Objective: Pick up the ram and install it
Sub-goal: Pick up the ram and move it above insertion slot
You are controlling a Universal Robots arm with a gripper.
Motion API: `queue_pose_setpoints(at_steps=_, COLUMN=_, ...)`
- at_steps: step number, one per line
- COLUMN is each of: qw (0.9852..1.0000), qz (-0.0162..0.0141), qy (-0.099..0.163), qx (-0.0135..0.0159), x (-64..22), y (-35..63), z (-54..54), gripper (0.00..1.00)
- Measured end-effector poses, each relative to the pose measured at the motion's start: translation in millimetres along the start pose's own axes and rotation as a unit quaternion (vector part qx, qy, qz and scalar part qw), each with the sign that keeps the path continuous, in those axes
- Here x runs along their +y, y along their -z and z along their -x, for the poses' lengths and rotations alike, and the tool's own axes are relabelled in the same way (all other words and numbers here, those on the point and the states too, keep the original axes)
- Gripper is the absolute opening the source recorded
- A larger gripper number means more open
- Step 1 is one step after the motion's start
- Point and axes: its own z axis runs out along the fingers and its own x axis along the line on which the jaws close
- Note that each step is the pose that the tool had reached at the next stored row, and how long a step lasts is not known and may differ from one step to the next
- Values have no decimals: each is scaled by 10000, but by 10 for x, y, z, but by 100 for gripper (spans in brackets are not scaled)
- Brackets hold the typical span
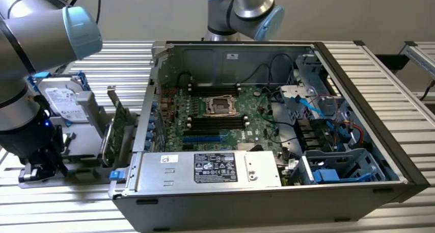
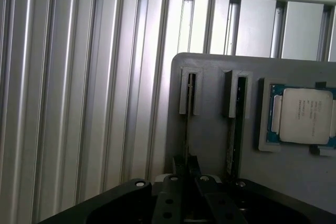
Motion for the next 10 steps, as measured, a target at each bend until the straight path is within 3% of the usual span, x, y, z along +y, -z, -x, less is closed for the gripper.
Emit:
queue_pose_setpoints(at_steps=5, qw=10000, qz=0, qy=-31, qx=-3, x=-1, y=14, z=-1, gripper=14)
queue_pose_setpoints(at_steps=10, qw=10000, qz=4, qy=-60, qx=-3, x=-3, y=99, z=-5, gripper=14)
